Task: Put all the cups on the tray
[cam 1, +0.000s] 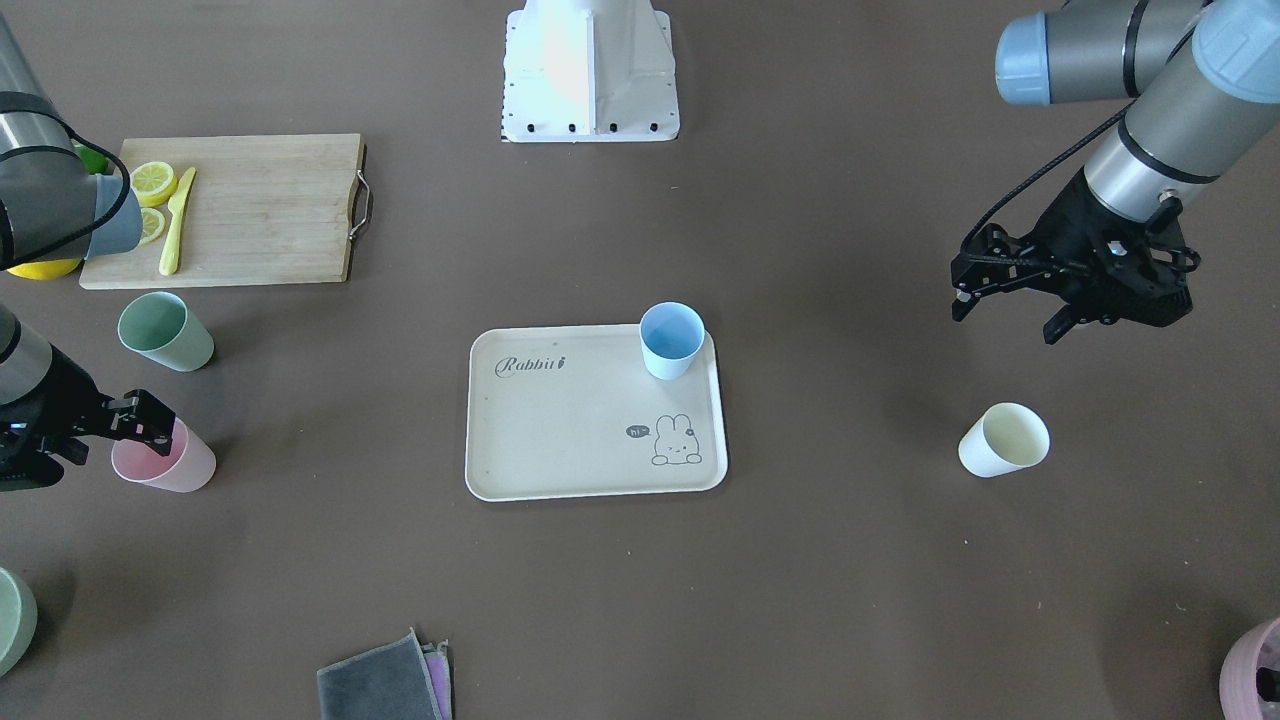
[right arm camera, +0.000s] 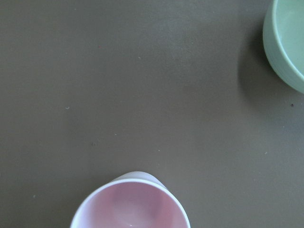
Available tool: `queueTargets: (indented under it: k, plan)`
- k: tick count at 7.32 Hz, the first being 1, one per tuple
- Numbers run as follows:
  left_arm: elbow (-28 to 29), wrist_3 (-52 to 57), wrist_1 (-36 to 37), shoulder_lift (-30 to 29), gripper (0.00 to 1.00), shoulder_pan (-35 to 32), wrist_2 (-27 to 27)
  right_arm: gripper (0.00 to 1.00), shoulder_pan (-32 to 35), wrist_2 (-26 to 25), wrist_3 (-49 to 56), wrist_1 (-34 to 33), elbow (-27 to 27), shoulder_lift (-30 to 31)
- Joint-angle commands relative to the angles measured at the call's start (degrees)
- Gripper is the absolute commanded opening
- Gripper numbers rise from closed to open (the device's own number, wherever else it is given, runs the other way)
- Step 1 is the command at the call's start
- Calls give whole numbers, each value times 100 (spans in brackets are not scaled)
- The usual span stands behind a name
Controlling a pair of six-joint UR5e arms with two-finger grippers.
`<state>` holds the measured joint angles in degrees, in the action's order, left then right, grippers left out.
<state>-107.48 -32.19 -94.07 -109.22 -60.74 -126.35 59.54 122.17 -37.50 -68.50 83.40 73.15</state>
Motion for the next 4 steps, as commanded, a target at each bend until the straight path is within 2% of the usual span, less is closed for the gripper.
queueTargets:
  k: [1, 2, 4]
  plan:
    - [-10, 2, -6, 6, 98, 1, 14, 19, -12, -9, -38, 231, -166, 6]
    - [-10, 2, -6, 6, 98, 1, 22, 0, -12, 0, -47, 266, -140, -11]
    - [-1, -7, -6, 6, 98, 1, 22, 0, -56, 18, -404, 267, -78, -64]
